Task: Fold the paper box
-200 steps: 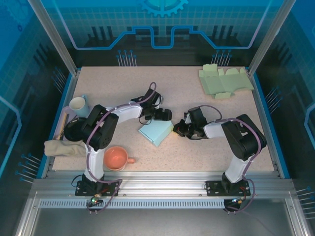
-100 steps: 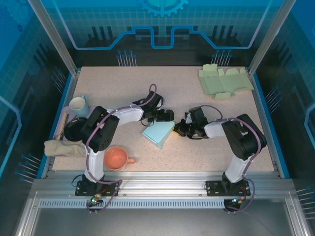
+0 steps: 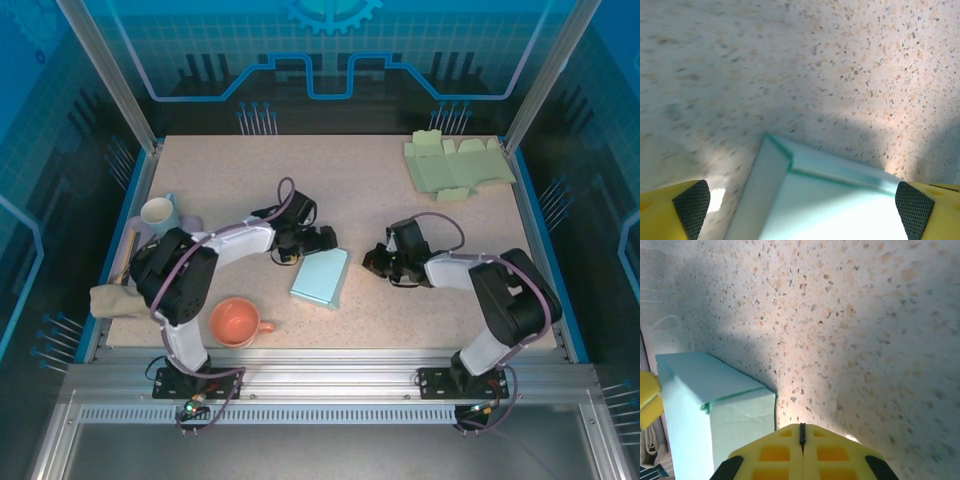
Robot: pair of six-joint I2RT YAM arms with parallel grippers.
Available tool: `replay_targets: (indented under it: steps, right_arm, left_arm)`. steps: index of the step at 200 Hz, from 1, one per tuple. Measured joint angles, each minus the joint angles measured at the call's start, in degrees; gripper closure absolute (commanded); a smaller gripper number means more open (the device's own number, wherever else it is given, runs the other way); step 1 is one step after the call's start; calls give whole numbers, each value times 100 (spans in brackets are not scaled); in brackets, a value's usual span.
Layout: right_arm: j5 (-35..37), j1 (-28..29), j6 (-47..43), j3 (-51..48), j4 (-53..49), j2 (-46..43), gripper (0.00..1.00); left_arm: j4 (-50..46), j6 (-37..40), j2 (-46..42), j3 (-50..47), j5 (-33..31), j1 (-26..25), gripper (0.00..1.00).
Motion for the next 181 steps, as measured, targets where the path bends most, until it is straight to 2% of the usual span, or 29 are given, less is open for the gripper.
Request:
replay_targets:
  steps: [57, 93, 137, 181]
  right_arm:
    - [422, 684, -293, -140, -1040, -1088, 100]
    - [581, 1349, -79, -544, -1209, -1591, 100]
    - [739, 2162, 378, -708, -1038, -1491, 100]
    - [671, 2225, 726, -726, -514, -807, 100]
  left_arm:
    - [151, -188, -1123, -1281, -103, -17, 2]
    - [42, -188, -1342, -1604, -168, -374, 2]
    - [50, -254, -1631, -1746, -341, -675, 2]
    - [55, -297, -1574, -1836, -428, -855, 2]
